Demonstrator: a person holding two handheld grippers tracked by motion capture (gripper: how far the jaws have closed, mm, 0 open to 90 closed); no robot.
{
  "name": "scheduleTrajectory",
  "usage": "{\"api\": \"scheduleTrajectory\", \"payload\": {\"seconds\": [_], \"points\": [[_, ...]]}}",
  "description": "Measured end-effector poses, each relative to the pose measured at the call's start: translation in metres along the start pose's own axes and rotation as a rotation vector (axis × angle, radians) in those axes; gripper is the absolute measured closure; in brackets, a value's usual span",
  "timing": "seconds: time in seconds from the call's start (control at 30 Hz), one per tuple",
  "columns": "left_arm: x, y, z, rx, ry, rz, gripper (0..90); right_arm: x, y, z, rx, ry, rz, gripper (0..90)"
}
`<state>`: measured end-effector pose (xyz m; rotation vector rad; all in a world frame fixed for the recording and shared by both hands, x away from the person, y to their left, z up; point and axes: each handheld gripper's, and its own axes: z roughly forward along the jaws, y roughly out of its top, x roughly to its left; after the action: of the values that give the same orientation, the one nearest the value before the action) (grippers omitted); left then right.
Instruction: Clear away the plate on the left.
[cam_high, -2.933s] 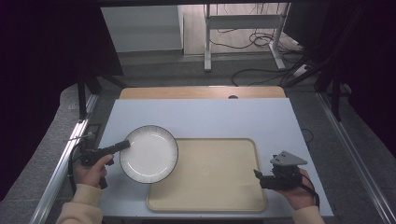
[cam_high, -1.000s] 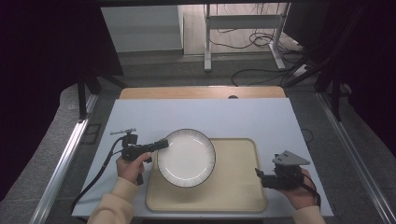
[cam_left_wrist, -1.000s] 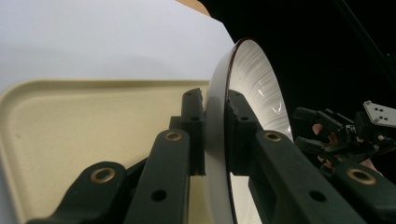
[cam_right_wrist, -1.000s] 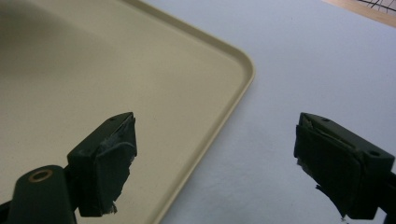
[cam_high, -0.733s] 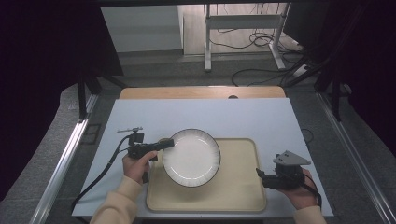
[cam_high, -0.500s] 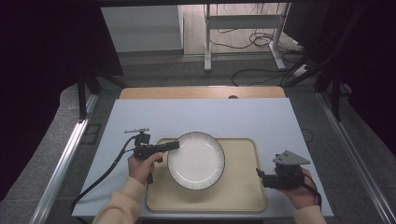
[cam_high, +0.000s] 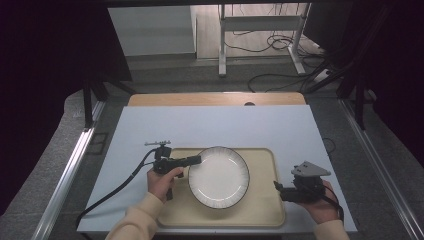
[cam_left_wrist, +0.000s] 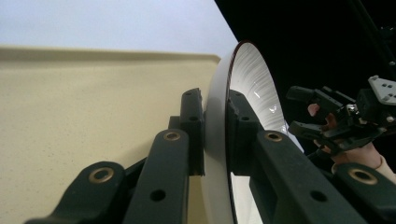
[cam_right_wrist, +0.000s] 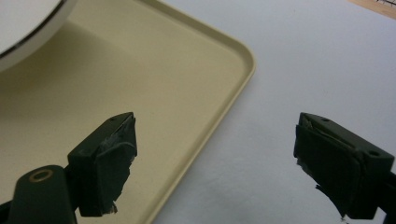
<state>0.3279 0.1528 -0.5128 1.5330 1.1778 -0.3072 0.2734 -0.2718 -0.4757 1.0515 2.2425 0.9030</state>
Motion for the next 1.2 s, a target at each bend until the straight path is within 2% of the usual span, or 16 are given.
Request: {"api": "scheduleTrajectory", "payload": {"seconds": [0.2, 0.33, 0.47, 0.67, 0.8, 0.93, 1.07, 1.2], "points": [[0.006, -0.005, 0.011, 0.027, 0.026, -0.009, 79.8, 0.0, 0.0, 0.001, 0.008, 0.001, -0.003, 14.0], [0.009, -0.006, 0.014, 0.044, 0.064, -0.006, 79.8, 0.0, 0.0, 0.002, 0.011, 0.003, -0.007, 14.0], [0.013, -0.004, 0.015, 0.059, 0.057, -0.009, 79.6, 0.0, -0.001, 0.002, 0.012, 0.002, -0.007, 13.9], [0.017, -0.005, 0.016, 0.104, 0.157, 0.052, 78.0, 0.0, -0.002, 0.002, 0.019, 0.0, -0.012, 13.9], [0.018, -0.006, 0.017, 0.121, 0.182, 0.077, 75.9, 0.0, -0.002, 0.002, 0.022, 0.0, -0.017, 13.9], [0.019, -0.006, 0.017, 0.121, 0.171, 0.104, 71.6, 0.0, -0.002, 0.003, 0.025, -0.002, -0.023, 13.9], [0.016, -0.003, 0.014, 0.095, 0.148, 0.109, 65.1, 0.0, -0.002, 0.003, 0.027, -0.001, -0.028, 13.9], [0.014, 0.0, 0.01, 0.075, 0.165, 0.128, 57.0, 0.0, -0.002, 0.003, 0.029, -0.001, -0.028, 13.9]]}}
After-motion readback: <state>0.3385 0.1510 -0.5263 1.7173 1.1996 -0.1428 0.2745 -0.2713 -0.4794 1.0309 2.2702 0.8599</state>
